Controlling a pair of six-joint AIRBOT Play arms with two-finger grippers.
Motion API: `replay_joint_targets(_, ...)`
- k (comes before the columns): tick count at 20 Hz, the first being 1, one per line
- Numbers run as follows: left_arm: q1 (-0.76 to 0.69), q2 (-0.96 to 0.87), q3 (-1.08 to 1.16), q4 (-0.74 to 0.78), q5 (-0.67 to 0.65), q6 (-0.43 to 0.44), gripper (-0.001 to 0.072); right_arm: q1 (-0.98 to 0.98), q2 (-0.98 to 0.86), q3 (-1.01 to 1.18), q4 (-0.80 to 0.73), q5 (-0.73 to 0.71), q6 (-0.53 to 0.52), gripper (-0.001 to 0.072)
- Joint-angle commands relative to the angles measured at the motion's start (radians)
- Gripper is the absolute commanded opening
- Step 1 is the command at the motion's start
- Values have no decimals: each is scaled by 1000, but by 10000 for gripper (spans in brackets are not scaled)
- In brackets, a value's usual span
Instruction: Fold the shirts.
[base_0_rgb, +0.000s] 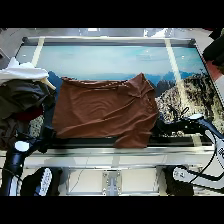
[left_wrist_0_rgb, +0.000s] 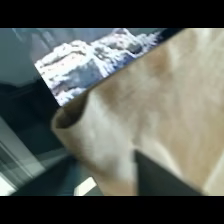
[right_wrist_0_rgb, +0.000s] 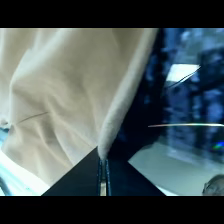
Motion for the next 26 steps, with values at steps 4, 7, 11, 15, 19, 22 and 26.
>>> replay_joint_targets(4,1,-6,18,-101,60,129,11,0,52,13,7,71,0,10)
replay_joint_targets(7,1,97,108,-107,13,164,11,-1,175,72,-15,164,8,9)
replay_joint_targets(11,2,278,362,-102,-108,266,10,-1,448,248,-29,349,105,9)
replay_joint_targets(15,13,339,737,-2,-163,329,8,-1,755,585,-137,401,217,9)
replay_joint_targets(19,12,245,1217,105,-287,454,7,0,868,1032,-266,268,298,7)
replay_joint_targets(22,12,144,1477,134,-341,528,7,0,817,1273,-317,275,298,6)
replay_joint_targets(26,12,-16,1531,119,-535,554,8,0,689,1292,-298,326,335,6)
